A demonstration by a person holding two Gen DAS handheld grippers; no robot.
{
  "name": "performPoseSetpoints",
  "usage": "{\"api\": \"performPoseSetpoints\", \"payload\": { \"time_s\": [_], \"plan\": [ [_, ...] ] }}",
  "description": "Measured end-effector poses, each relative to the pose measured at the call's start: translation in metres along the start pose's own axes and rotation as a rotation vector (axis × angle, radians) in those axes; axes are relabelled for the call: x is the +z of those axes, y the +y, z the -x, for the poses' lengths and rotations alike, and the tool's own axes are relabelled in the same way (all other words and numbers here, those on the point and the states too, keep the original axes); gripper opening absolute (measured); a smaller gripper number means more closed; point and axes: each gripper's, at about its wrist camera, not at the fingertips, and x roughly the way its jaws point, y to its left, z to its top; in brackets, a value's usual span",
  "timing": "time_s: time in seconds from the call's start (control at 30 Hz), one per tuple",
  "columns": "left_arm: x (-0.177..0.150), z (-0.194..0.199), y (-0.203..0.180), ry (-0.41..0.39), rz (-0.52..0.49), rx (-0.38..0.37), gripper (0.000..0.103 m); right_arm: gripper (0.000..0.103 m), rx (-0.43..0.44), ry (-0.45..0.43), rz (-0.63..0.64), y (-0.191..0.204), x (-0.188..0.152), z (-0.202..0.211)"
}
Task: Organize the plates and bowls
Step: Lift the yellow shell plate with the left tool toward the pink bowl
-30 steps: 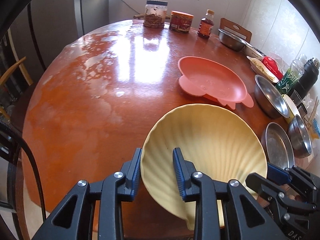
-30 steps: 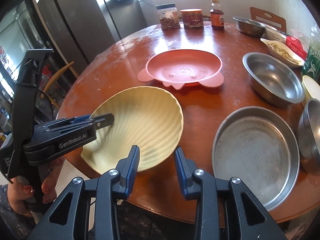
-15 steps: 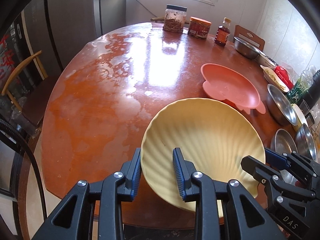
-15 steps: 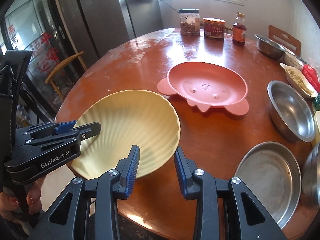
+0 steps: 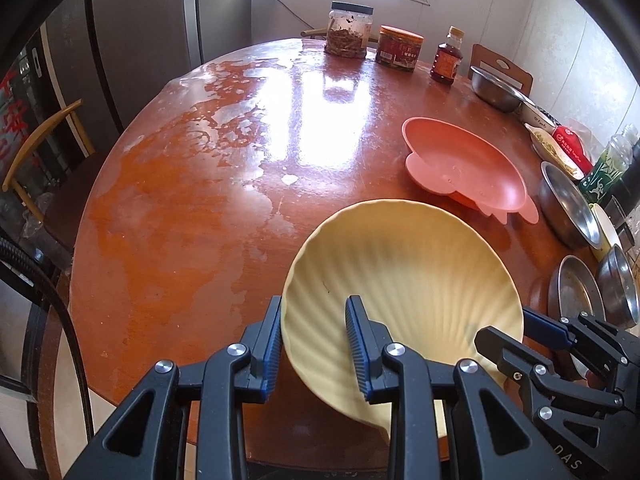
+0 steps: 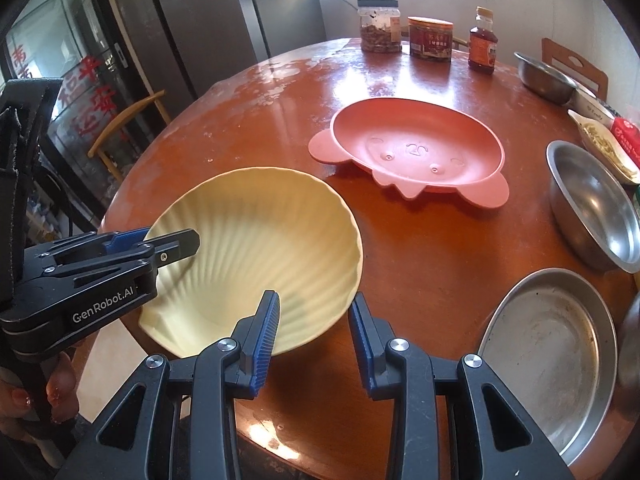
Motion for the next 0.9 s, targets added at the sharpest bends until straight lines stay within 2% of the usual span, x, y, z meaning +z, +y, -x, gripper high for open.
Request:
{"api": "performPoseSetpoints", "payload": {
  "time_s": [0.67,0.73,0.8,0.9],
  "plan": [
    [0.006,0.006,0.003,-0.029,0.042,0.047,0.032,0.040,0.050,-0.004,-0.049,-0.017,0.000,0.007],
    [0.007,0.008,0.004,-0.034,0.050,0.052,0.033,0.041,0.049,-0.008,-0.058,-0.020,0.001,0.009],
    [0.009,0.011,0.005,-0.038,0.061,0.055,0.034,0.048,0.051,-0.017,-0.071,-0.023,0.001,0.014],
    [0.014,0.017,0.003,-0.053,0.067,0.050,0.036,0.049,0.055,-0.037,-0.091,-0.029,0.002,0.021]
  ]
}}
